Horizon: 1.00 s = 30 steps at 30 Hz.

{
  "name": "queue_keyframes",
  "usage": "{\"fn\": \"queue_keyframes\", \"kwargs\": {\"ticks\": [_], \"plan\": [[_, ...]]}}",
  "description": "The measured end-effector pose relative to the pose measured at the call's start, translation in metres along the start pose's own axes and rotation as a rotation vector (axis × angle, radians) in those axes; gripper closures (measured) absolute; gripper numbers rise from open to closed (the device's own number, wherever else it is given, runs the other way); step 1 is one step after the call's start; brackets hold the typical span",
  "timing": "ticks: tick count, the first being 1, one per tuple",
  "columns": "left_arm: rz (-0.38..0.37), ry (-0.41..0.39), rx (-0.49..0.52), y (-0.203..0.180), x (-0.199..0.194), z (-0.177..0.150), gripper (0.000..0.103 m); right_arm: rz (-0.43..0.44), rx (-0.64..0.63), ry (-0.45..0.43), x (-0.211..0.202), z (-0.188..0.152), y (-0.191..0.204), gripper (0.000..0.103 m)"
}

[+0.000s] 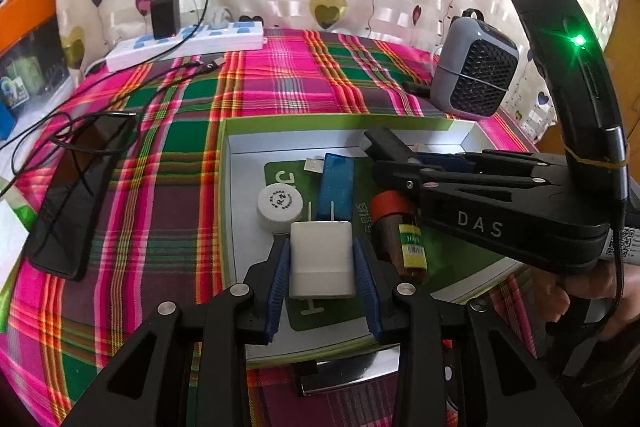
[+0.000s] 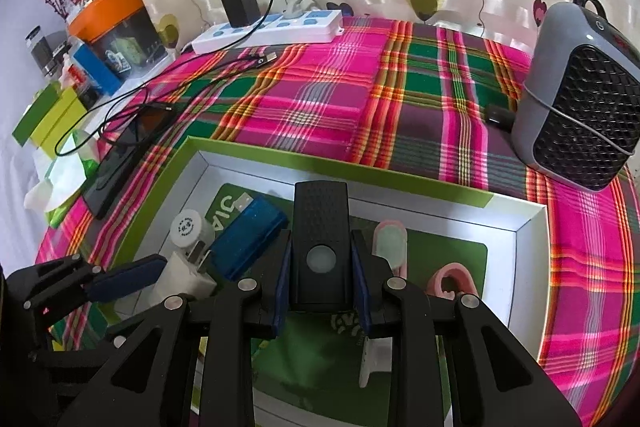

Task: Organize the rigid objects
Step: 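Lower the white charger and black item into the box and open both tools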

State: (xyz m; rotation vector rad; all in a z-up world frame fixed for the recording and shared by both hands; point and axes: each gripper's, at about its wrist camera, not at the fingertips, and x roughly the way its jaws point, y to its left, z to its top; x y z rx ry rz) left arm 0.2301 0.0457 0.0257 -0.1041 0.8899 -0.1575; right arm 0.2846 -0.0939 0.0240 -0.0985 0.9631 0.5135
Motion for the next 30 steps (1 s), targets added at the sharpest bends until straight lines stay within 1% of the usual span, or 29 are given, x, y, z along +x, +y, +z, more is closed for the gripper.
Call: {"fn": "queue_keyframes", "kwargs": {"ticks": [30], "plan": [[0.007,0.007,0.009,-0.0019,0.0012,0.0006,0.071,-0.001,0.004,0.015,0.0071,0.0022,0.001,0.074]]}}
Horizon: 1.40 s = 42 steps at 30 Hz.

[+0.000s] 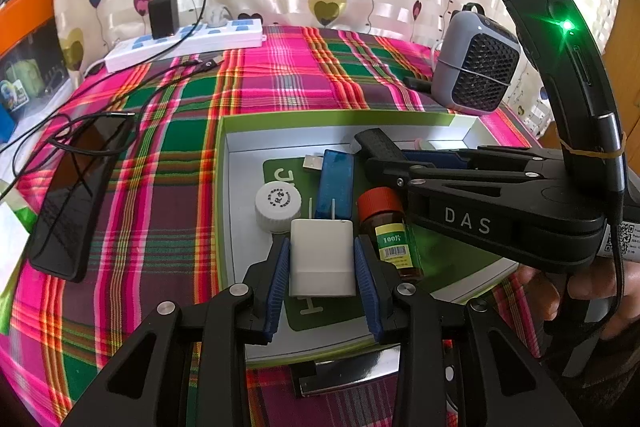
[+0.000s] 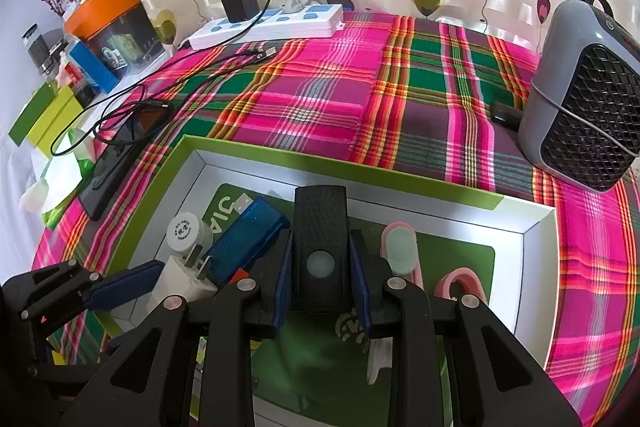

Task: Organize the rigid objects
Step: 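Lower the white charger and black item into the box and open both tools, then withdraw both tools from the box toward the silver bar and black disc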

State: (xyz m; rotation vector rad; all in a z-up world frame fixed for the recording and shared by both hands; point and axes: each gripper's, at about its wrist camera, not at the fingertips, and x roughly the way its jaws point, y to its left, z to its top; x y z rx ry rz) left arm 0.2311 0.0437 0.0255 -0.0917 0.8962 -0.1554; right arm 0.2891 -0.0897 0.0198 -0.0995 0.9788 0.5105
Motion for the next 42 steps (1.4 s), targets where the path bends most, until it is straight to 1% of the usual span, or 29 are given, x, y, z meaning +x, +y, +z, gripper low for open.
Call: {"fn": "queue_keyframes", "kwargs": {"ticks": [10,12,14,17,22,29,37,42], "plan": [[0.002,0.0,0.001,-0.001,0.0,0.0,0.07,-0.002,0.008,0.0,0.0,-0.001,0.0,0.074],[0.004,-0.002,0.002,0.0,-0.001,-0.001,0.069,0.0,0.018,-0.003,-0.001,-0.001,-0.001,0.073],[0.005,-0.008,0.0,0.002,-0.003,-0.003,0.065,0.004,0.024,-0.008,-0.003,-0.001,-0.002,0.068],[0.008,-0.015,-0.004,0.004,-0.007,-0.004,0.065,0.0,0.029,-0.017,-0.006,-0.002,-0.002,0.066],[0.014,-0.026,-0.006,0.004,-0.015,-0.006,0.065,0.002,0.043,-0.032,-0.012,-0.005,-0.002,0.064],[0.024,-0.033,0.001,0.001,-0.025,-0.012,0.065,0.009,0.059,-0.059,-0.025,-0.011,0.0,0.06],[0.023,-0.059,0.01,-0.002,-0.045,-0.019,0.065,0.006,0.067,-0.095,-0.046,-0.02,0.007,0.06],[0.02,-0.061,0.007,-0.002,-0.055,-0.028,0.065,0.008,0.08,-0.117,-0.059,-0.032,0.01,0.06]]}}
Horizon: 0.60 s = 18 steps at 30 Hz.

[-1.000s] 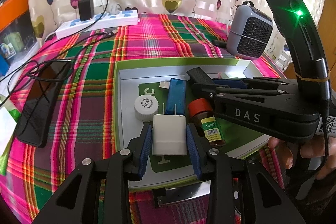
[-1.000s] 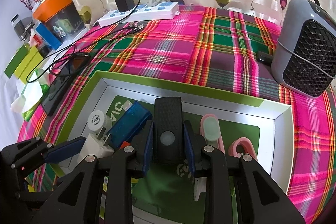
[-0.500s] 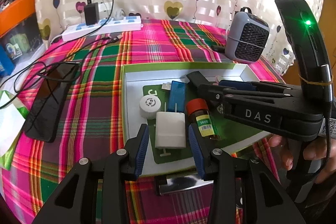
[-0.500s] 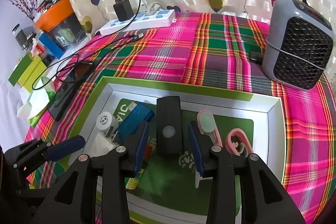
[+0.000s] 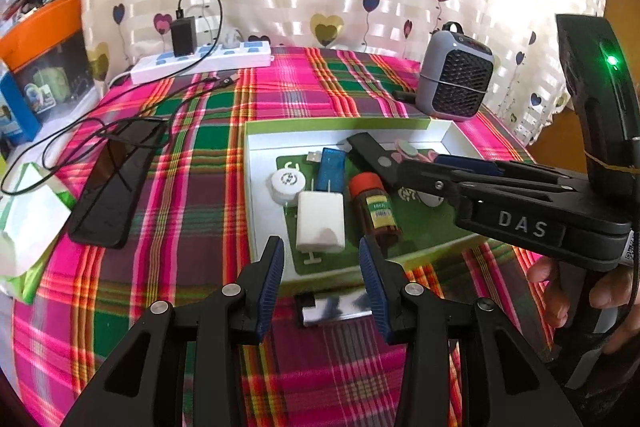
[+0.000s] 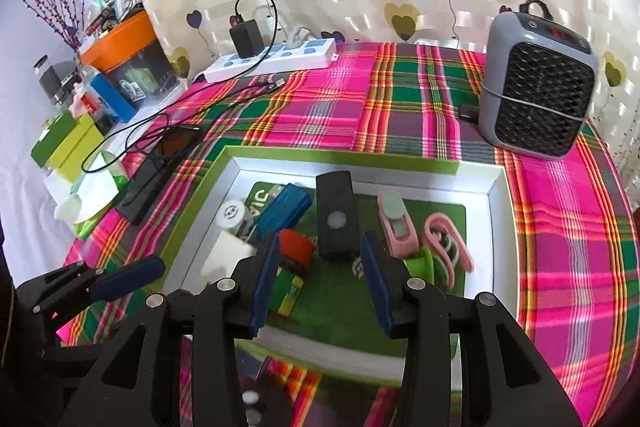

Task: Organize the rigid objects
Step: 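Withdraw both tools from the box toward the silver bar and black disc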

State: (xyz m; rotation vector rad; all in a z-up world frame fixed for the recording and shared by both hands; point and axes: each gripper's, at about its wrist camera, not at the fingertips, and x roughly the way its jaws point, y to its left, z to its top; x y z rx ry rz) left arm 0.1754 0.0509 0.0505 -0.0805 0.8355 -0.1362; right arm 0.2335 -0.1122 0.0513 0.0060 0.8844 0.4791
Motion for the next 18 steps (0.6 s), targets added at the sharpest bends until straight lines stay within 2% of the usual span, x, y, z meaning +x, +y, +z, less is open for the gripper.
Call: {"fn": "queue_keyframes", "kwargs": {"ticks": [6,18], "plan": [[-0.018,-0.011,-0.049,0.012,-0.013,-0.014,0.065,0.003,0.008,-0.028,-0.017,-0.015,0.005,0.06],[-0.026,0.0,-0.07,0.023,-0.026,-0.034,0.065,0.002,0.012,-0.047,-0.037,-0.046,0.012,0.06]]}}
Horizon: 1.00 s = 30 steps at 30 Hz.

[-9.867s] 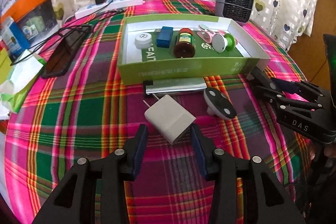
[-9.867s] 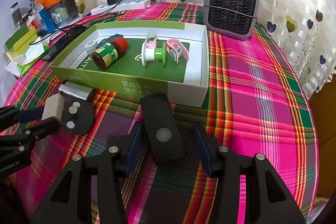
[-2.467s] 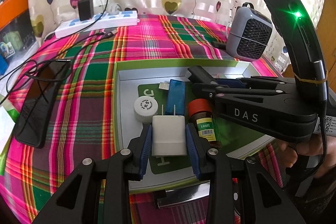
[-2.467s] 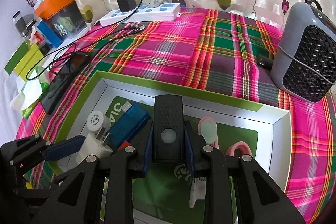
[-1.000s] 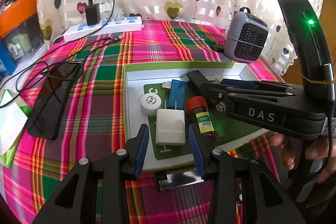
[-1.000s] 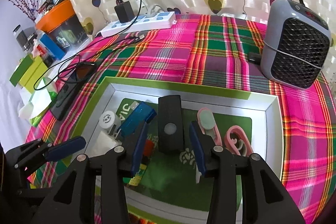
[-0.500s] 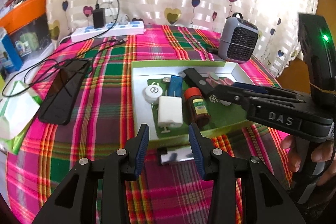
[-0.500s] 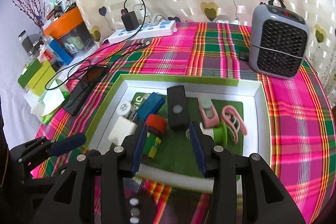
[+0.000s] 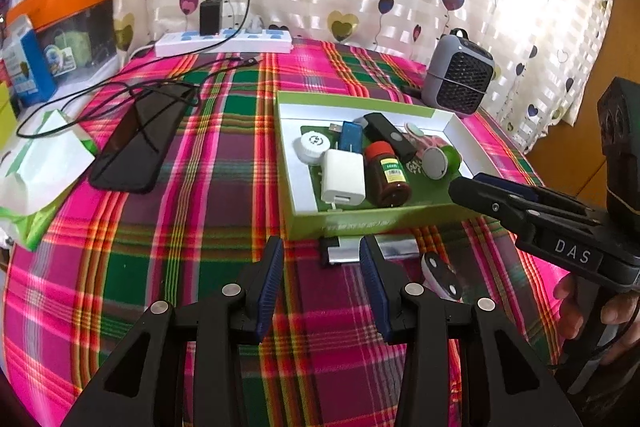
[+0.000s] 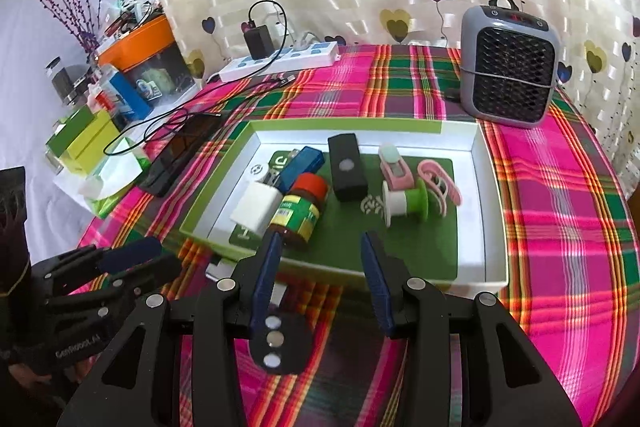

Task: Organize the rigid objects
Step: 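Withdraw both tools from the box toward the silver bar and black disc, then grasp the black disc with the right tool while the left tool approaches the silver bar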

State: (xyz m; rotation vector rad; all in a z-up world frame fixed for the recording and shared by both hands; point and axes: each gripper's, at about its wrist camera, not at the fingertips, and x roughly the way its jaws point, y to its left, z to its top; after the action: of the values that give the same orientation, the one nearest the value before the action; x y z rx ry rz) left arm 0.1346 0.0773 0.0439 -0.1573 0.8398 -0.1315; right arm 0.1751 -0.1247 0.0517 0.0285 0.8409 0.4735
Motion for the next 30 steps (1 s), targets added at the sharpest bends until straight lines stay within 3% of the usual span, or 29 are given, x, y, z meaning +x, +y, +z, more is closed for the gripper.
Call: {"fn": "queue_keyframes", "kwargs": {"ticks": [23,26,30], "plan": [[0.034,0.03,0.003,0.004,-0.005,-0.027,0.065,0.029,-0.031,0.034,-0.003,-0.043,0.021,0.06],[0.034,0.034,-0.002,0.007,-0.005,-0.029,0.065,0.028,-0.042,0.043,-0.001,-0.045,0.024,0.051],[0.041,0.041,-0.007,0.011,-0.005,-0.033,0.065,0.03,-0.054,0.058,0.003,-0.048,0.03,0.049]]}}
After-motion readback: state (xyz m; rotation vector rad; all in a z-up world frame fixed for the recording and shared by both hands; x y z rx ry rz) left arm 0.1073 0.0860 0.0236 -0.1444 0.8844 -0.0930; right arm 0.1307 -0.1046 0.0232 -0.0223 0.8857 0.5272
